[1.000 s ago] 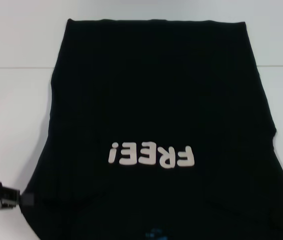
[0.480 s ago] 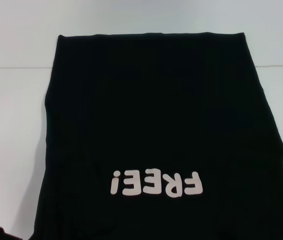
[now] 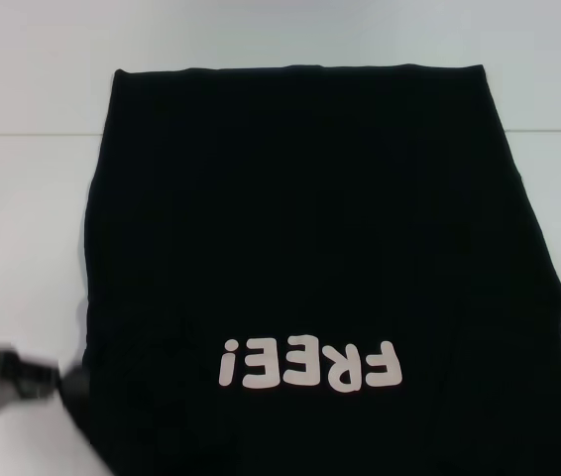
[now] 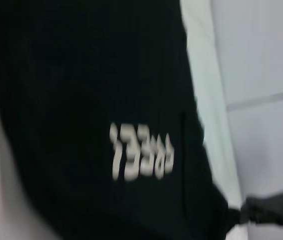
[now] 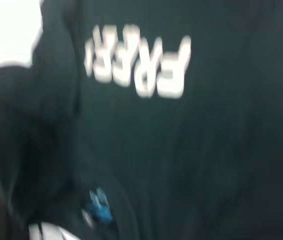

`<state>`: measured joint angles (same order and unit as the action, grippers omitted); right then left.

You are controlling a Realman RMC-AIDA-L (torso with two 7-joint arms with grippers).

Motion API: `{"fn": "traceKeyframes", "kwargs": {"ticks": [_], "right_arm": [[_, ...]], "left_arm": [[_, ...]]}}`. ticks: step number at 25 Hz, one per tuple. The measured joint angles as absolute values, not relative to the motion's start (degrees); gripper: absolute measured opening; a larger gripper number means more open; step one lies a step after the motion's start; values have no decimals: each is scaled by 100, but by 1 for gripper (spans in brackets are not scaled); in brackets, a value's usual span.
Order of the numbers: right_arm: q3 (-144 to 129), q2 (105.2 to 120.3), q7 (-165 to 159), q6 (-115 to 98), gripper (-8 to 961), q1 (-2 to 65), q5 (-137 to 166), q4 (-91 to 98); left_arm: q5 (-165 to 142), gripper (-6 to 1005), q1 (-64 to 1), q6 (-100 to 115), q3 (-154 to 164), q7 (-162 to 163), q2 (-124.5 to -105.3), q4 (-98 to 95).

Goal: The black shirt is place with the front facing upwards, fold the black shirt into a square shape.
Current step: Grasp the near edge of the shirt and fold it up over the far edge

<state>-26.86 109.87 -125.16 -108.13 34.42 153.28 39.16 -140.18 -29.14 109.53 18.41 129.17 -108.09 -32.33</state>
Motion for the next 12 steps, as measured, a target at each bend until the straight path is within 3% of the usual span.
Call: {"fn": "traceKeyframes", "kwargs": {"ticks": [7,12], "right_arm": [[-1919,10694,-12528,-10390,16,3330,14176,3346],[-1602,10695,-12541,-9777,17,3232,13318,3147]], "left_arm": [[-13487,24,-3042,10318,1015,13080,-10754,-3072],[-12875,25,-3112,9733,965,13034,-10785,-2937]]}}
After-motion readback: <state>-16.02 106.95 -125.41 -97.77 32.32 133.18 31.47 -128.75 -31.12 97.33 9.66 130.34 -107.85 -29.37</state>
